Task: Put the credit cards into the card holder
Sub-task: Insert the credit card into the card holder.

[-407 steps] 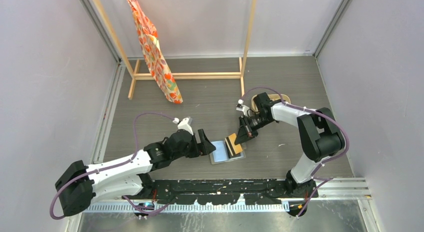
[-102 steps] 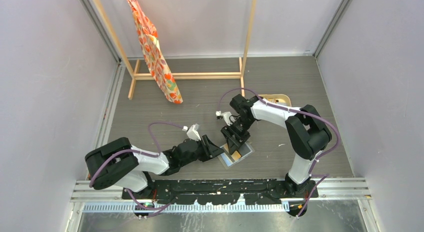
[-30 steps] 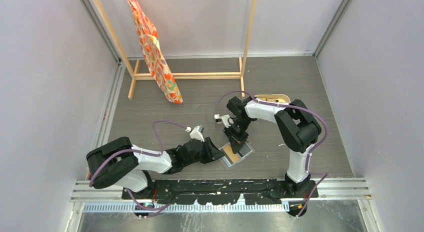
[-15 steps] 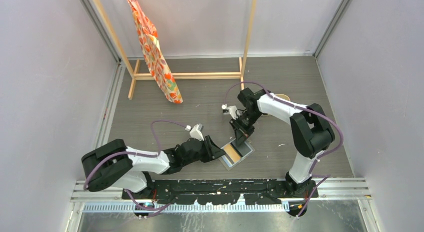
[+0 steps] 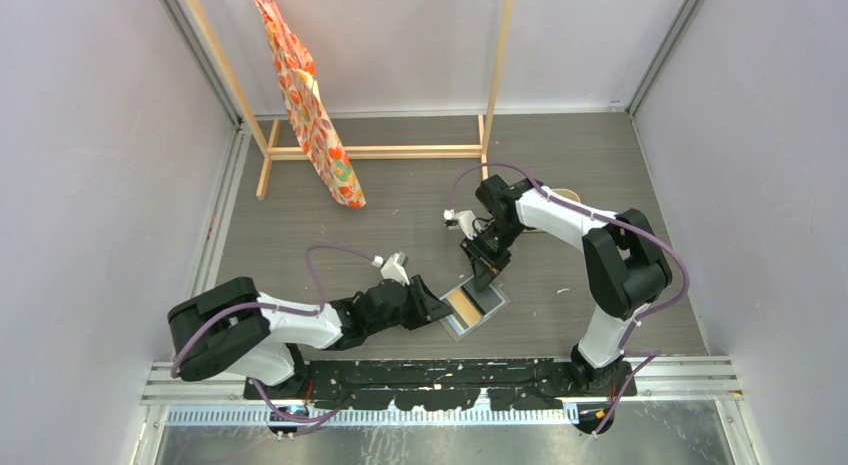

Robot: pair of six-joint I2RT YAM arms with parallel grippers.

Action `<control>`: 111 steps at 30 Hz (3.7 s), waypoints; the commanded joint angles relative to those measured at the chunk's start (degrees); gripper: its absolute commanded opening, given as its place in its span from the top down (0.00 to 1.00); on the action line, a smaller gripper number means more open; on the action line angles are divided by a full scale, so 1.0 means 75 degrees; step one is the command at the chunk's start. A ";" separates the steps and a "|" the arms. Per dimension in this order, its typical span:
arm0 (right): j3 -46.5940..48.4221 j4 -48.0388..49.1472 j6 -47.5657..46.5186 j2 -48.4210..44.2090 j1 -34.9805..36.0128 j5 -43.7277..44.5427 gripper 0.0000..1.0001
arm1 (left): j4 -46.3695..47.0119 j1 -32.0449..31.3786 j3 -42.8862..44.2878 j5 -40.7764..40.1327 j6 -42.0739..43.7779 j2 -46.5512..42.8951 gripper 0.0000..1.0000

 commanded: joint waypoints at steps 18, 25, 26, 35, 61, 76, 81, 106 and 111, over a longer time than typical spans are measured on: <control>0.0055 -0.0035 -0.0046 0.0449 0.0033 0.0361 0.90 | 0.0208 0.0046 0.0419 -0.0647 -0.0413 0.1158 0.63; 0.0047 -0.0126 -0.0113 0.0064 -0.0115 -0.0209 0.89 | 0.0144 0.0980 0.0593 0.0070 0.0100 0.1402 0.66; 0.0043 -0.0134 -0.0114 0.0049 -0.0154 -0.0245 0.89 | 0.0072 0.1103 0.0704 0.0217 0.0215 0.1412 0.67; 0.0001 -0.0046 -0.0005 -0.0079 -0.0313 -0.0592 0.88 | -0.1324 0.1329 0.0797 0.0335 0.1197 0.0098 0.66; 0.0225 0.0816 0.1569 0.1422 0.0010 -0.0502 0.94 | 0.0237 0.1199 0.0986 0.1388 0.1013 0.1041 0.60; 0.0228 0.0852 0.1662 0.1686 0.0027 -0.0158 0.94 | 0.0531 0.1148 0.0975 0.1451 0.0880 0.1221 0.61; 0.0222 0.0843 0.1651 0.1705 0.0018 -0.0151 0.94 | 0.0249 0.0993 0.0972 0.1274 0.0930 0.0763 0.61; 0.0245 0.0773 0.1604 0.1767 0.0022 -0.0163 0.93 | -0.0310 0.0860 0.1196 0.0942 0.1083 0.0992 0.61; 0.0257 0.0759 0.1607 0.1787 0.0028 -0.0169 0.93 | -0.0507 0.0859 0.1218 0.0837 0.1131 0.0913 0.61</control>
